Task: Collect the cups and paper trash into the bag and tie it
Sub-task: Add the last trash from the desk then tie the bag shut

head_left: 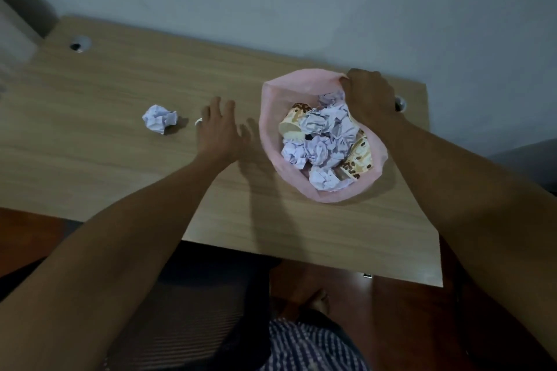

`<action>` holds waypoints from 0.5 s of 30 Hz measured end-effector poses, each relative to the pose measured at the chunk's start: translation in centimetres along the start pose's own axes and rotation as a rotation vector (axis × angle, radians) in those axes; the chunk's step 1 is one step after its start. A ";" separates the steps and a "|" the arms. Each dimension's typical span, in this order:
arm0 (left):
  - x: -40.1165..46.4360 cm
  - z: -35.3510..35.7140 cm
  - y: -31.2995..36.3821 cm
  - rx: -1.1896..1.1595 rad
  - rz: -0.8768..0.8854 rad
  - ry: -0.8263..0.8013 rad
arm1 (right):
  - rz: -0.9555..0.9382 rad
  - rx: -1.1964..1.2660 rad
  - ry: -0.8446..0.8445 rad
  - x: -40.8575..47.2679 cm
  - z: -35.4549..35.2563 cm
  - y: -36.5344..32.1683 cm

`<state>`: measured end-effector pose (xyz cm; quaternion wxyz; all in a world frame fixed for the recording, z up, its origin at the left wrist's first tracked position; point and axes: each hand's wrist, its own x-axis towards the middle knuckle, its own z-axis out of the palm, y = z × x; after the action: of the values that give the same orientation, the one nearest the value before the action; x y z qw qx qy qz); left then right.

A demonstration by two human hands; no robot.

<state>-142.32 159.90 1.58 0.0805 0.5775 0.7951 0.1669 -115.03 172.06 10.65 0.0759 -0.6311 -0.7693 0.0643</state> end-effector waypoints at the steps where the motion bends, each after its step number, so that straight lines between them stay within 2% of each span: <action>1: 0.3 0.1 -0.9 0.018 -0.059 -0.054 | -0.003 -0.003 0.000 0.0 0.2 -0.2; 5: 1.6 0.7 -4.1 0.140 -0.122 -0.367 | 0.002 -0.029 -0.018 0.2 0.8 -1.3; 7: 1.7 1.1 -4.7 0.146 -0.131 -0.385 | 0.000 -0.035 -0.024 0.2 0.8 -1.9; 10: 1.1 0.7 -3.5 0.081 -0.112 -0.203 | -0.025 -0.027 -0.015 0.2 0.6 -2.6; 13: 0.1 -0.9 -1.3 -0.077 -0.084 0.116 | -0.013 0.004 -0.023 0.3 0.3 -3.1; 15: -0.8 -1.8 0.3 -0.235 0.044 0.269 | 0.003 0.027 -0.024 0.5 0.1 -3.3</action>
<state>-142.32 158.89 3.30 0.0365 0.5538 0.7610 0.3361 -118.34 171.95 11.21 0.0752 -0.6304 -0.7682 0.0821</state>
